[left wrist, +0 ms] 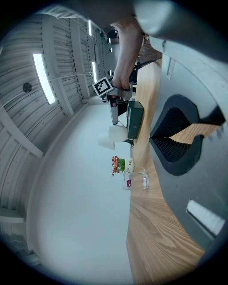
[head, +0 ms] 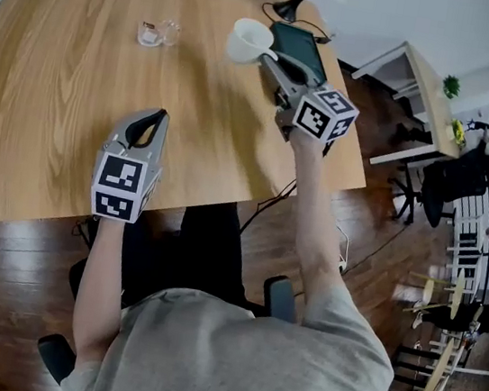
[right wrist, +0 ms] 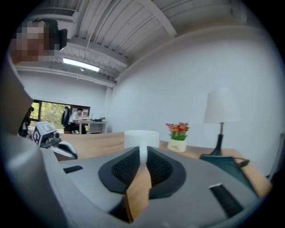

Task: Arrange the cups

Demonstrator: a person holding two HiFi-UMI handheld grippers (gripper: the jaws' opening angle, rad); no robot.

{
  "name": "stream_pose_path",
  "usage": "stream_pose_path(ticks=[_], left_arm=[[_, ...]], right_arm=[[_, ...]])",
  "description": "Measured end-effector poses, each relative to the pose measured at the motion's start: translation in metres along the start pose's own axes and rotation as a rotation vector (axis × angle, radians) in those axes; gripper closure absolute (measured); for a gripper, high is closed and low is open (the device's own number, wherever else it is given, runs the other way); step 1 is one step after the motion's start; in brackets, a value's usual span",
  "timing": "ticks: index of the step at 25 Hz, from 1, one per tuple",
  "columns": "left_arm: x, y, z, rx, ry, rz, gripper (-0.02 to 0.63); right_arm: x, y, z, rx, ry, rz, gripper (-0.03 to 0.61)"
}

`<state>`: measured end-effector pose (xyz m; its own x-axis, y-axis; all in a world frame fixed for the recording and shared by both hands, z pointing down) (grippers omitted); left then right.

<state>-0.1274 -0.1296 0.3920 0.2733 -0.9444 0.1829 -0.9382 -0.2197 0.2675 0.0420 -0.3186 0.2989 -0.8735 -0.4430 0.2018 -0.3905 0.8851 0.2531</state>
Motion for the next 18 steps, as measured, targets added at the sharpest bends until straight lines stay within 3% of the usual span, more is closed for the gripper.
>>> stream_pose_path(ticks=[4,7,11,15,18], left_arm=[[0.002,-0.002,0.0,0.002,-0.006,-0.004,0.603],[0.001,-0.001,-0.001,0.003,-0.004,-0.002,0.603],[-0.001,-0.001,-0.002,0.005,-0.003,-0.006,0.603],[0.0,0.0,-0.001,0.002,-0.012,-0.003,0.603],[0.0,-0.001,-0.001,0.001,-0.009,-0.005,0.603]], right_arm=[[-0.048,-0.124,-0.009,0.006,0.102,-0.266,0.512],[-0.061,-0.186,-0.048,0.079,0.226,-0.368,0.512],[-0.061,-0.205,-0.072,0.149,0.255,-0.362,0.512],[-0.04,-0.209,-0.074,0.121,0.279,-0.332,0.514],[-0.034,-0.21,-0.085,0.125,0.357,-0.327,0.517]])
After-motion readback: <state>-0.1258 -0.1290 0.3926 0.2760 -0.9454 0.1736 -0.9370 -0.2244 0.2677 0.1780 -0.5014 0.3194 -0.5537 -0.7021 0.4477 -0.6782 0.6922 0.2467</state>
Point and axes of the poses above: the fingertips, and each gripper's own axes: x forward along the fingers, y to its left, z out of its top, the point moved 4 cm from there along -x, backward along the fingers, and after that the axes turned 11 degrees about -x, right-handed, at the moved point
